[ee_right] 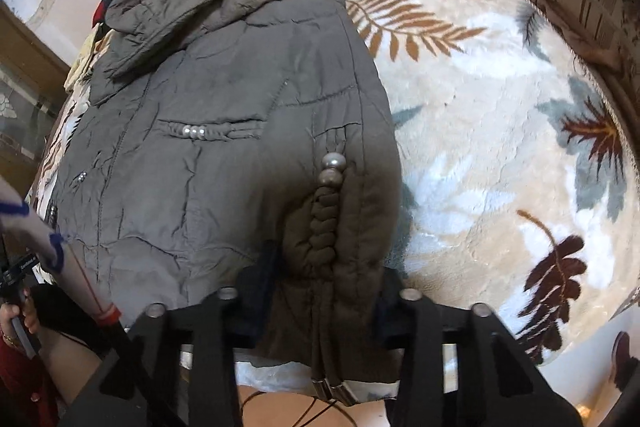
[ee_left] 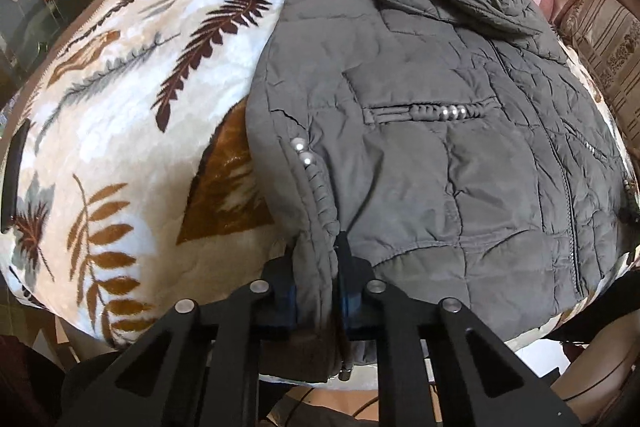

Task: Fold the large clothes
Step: 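Lift the held side edge with both tools and fold it across the jacket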

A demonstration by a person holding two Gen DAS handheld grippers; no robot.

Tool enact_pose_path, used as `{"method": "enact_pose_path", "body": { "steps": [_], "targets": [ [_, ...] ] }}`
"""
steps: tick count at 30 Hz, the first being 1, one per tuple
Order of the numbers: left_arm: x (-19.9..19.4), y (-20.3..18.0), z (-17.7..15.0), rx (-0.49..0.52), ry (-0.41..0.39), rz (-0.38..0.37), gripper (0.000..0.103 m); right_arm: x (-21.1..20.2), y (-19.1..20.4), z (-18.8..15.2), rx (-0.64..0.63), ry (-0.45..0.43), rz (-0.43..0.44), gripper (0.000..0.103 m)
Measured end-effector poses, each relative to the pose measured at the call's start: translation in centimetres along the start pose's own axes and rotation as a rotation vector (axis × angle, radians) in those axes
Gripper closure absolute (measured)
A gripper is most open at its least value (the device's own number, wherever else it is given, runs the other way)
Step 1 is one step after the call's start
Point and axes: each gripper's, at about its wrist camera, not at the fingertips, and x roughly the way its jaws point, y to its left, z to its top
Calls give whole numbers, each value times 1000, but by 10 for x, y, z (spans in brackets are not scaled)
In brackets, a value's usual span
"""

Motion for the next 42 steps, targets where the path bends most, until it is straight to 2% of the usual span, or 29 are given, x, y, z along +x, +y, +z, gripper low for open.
{"method": "enact_pose_path", "body": {
  "steps": [1, 4, 12, 20, 30, 42],
  "targets": [
    [-3, -1, 1, -1, -5, 2, 91, -2, 1, 1, -7, -2, -1, 76],
    [-13, 0, 6, -8, -30, -7, 92, -10, 7, 5, -39, -18, -6, 82],
    [-45, -1, 19, -33, -91, -65, 93, -48, 32, 20, -134, -126, 6, 84],
    [-70, -1, 38, -46, -149, -93, 93, -74, 44, 37, -175, -195, 10, 84],
    [-94, -3, 90, -64, -239, -112, 93, -95, 57, 80, -230, -295, -16, 84],
    [-91, 1, 158, -124, -261, -131, 92, -97, 57, 143, -208, -349, -10, 84]
  ]
}}
